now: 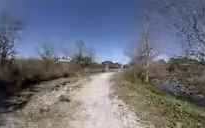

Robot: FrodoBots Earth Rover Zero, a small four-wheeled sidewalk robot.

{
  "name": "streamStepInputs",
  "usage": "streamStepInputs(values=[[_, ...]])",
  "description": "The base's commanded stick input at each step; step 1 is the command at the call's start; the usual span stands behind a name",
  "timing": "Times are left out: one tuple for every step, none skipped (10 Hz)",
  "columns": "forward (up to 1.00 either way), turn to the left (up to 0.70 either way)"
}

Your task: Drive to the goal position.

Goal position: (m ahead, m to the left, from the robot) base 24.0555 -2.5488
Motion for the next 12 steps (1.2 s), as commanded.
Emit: streamStepInputs(values=[[0.70,0.00],[0.70,0.00],[0.70,0.00],[0.70,0.00],[0.70,0.00],[0.70,0.00],[0.70,0.00],[0.70,0.00],[0.70,0.00],[0.70,0.00],[0.70,0.00],[0.70,0.00]])
